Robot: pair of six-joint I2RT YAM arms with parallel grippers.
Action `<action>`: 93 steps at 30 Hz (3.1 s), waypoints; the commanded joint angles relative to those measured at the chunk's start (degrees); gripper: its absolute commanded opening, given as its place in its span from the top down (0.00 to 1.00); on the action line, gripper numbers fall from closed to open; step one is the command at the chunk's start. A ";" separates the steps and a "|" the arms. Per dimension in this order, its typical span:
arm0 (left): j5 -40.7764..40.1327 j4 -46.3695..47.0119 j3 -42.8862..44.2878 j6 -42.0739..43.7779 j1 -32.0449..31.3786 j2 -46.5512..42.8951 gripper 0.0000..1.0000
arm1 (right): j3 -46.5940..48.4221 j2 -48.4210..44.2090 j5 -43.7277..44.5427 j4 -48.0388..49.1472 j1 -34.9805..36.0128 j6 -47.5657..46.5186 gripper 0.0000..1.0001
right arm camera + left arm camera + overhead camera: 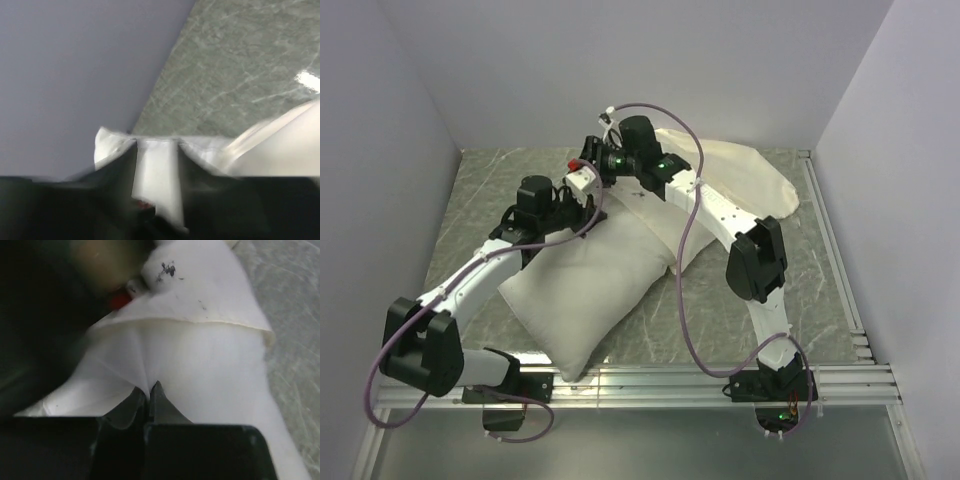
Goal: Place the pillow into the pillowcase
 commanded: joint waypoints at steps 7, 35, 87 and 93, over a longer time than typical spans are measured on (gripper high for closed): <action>-2.95 2.38 1.19 -7.94 7.06 6.34 0.66 | -18.20 -23.88 1.59 -6.37 -7.62 -22.71 0.21; -18.77 -16.97 -6.27 4.19 -10.07 -18.80 0.01 | -68.84 -37.20 15.74 12.33 -9.83 -21.00 0.30; -22.50 -5.27 24.93 -33.82 -13.69 7.42 1.00 | -26.50 -37.38 -22.13 -12.08 -11.14 -30.04 1.00; -4.10 -5.38 17.20 -49.64 -10.09 3.00 1.00 | -22.97 -36.15 -23.90 -7.80 -11.32 -23.20 1.00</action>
